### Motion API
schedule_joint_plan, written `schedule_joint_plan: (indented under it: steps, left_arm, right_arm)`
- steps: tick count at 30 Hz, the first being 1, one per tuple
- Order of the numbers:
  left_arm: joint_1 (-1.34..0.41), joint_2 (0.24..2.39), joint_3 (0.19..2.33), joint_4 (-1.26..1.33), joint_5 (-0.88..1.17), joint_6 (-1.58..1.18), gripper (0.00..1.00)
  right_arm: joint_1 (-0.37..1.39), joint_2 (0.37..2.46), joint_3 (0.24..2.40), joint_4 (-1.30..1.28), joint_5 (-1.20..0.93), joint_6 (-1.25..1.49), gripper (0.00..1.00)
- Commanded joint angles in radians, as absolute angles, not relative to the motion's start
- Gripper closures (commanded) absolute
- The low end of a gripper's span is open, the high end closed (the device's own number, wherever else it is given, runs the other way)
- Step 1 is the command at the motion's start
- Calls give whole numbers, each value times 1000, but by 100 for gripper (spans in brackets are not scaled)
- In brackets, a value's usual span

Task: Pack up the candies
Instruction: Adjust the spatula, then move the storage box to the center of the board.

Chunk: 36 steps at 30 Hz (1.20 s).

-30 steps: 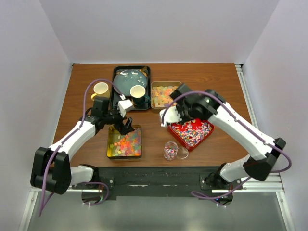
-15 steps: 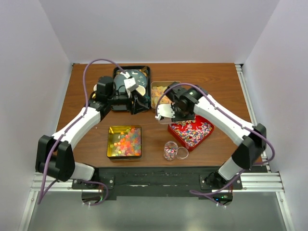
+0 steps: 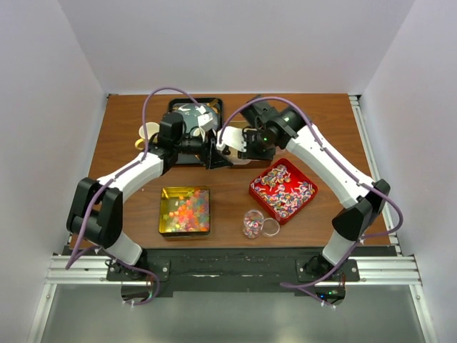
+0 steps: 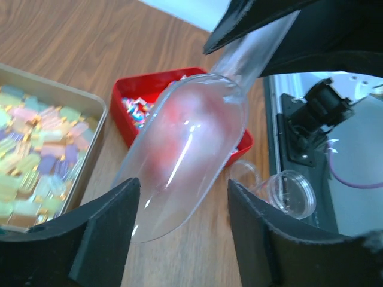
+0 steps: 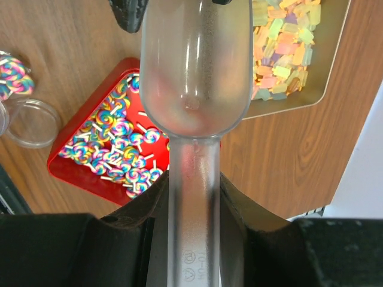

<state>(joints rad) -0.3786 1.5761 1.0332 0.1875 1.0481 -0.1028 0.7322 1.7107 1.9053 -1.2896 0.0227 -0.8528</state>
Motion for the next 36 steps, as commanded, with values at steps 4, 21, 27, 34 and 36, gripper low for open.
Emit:
schedule_joint_plan:
  steps: [4, 21, 27, 34, 36]
  left_arm:
    - [-370, 1545, 1124, -102, 919, 169, 22]
    - [29, 1318, 939, -821, 421, 542, 16]
    - [37, 1413, 910, -793, 333, 511, 21]
    - [32, 1525, 942, -779, 400, 528, 39]
    - [29, 1549, 976, -782, 448, 525, 45]
  right_arm:
    - [747, 1537, 1758, -1230, -42, -870, 100]
    - [660, 1469, 1529, -1138, 55, -828, 100]
    - [653, 1493, 1557, -1138, 51, -828, 100]
    - [652, 1493, 1543, -1138, 61, -830, 100]
    - [653, 1491, 1543, -1138, 69, -830, 100]
